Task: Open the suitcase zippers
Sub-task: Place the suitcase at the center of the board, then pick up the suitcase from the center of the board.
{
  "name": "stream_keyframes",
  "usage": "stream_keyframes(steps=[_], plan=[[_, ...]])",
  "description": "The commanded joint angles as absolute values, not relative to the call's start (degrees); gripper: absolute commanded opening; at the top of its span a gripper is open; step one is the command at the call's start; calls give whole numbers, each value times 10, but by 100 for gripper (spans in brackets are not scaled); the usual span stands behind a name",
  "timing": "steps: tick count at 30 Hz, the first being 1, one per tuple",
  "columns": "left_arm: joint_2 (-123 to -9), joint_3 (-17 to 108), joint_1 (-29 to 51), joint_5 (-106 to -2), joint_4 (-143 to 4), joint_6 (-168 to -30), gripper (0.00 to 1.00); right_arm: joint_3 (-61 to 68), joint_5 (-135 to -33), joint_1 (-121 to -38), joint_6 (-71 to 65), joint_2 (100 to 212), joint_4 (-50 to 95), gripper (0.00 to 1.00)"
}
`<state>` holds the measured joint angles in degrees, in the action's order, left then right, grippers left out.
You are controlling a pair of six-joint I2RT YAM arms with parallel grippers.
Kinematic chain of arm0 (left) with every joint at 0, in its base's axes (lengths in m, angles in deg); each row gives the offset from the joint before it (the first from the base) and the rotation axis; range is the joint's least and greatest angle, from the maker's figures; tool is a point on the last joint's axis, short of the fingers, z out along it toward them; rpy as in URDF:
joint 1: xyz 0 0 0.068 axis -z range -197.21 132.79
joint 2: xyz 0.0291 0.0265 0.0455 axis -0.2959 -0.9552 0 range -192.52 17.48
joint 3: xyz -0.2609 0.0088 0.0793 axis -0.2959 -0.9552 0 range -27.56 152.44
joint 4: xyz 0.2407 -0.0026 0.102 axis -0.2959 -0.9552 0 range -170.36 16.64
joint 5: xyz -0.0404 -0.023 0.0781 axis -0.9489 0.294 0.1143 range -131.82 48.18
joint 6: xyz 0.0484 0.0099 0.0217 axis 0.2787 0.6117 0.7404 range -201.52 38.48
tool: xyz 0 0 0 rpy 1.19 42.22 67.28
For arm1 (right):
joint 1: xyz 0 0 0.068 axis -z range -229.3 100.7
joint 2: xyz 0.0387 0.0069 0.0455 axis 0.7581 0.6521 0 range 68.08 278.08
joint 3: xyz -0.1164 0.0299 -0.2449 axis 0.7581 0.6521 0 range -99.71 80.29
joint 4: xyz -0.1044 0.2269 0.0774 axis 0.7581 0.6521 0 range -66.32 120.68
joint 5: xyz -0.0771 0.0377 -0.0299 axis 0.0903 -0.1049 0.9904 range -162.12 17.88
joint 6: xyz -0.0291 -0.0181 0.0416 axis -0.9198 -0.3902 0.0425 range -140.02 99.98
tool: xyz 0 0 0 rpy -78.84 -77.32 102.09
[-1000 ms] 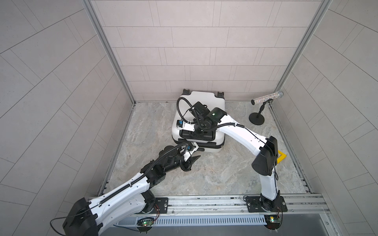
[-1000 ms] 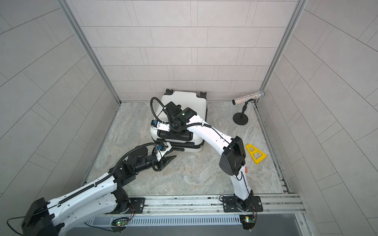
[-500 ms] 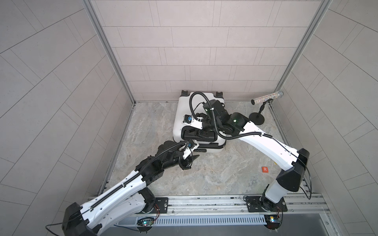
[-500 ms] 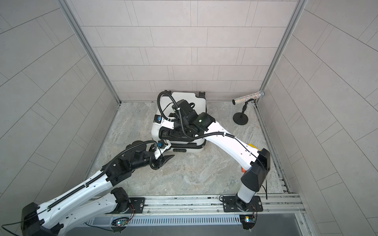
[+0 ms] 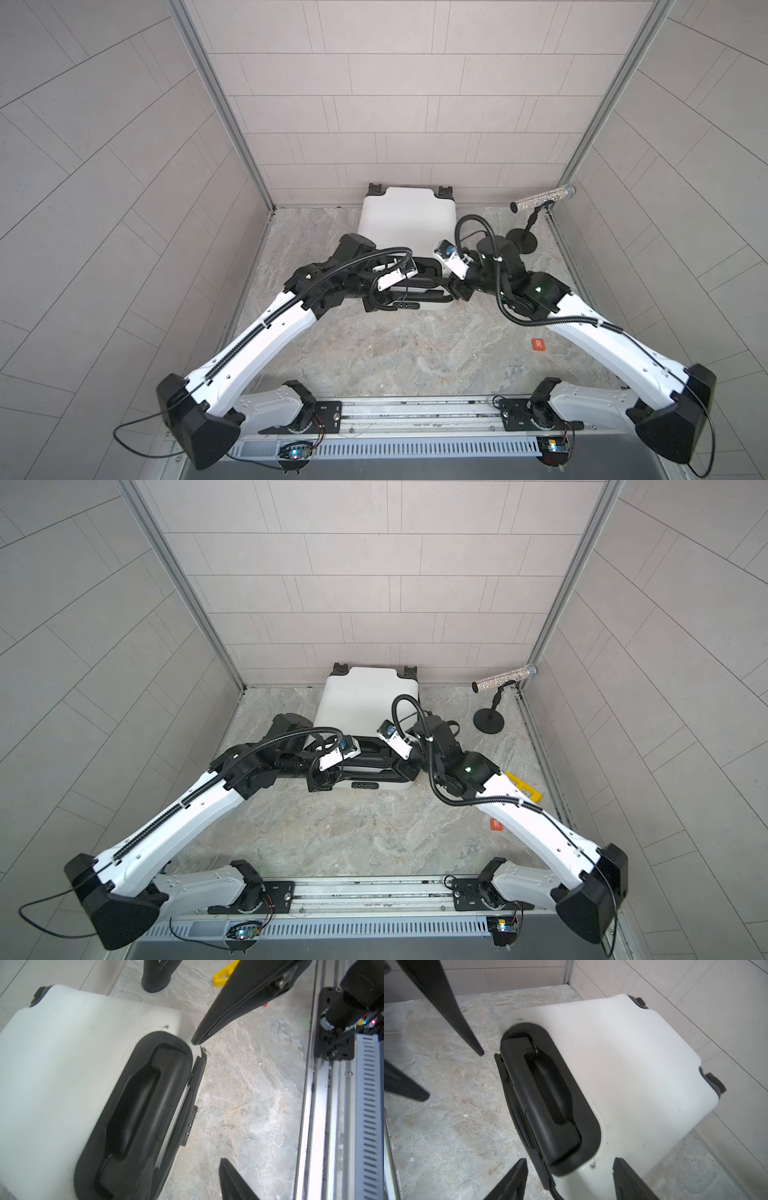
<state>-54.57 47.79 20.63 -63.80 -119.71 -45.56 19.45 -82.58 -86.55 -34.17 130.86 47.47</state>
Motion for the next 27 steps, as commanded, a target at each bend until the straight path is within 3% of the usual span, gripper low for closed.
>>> stream_keyframes(steps=[1,10,27], plan=[[-612,556,206,-634,-1326,-342,55,248,-802,-863,-295,1247,462,68],[-776,743,209,-595,-1427,-265,55,316,-770,-859,-272,1166,498,68],[-910,840,257,-515,-1444,-321,52,348,-785,-837,-257,1121,497,67]])
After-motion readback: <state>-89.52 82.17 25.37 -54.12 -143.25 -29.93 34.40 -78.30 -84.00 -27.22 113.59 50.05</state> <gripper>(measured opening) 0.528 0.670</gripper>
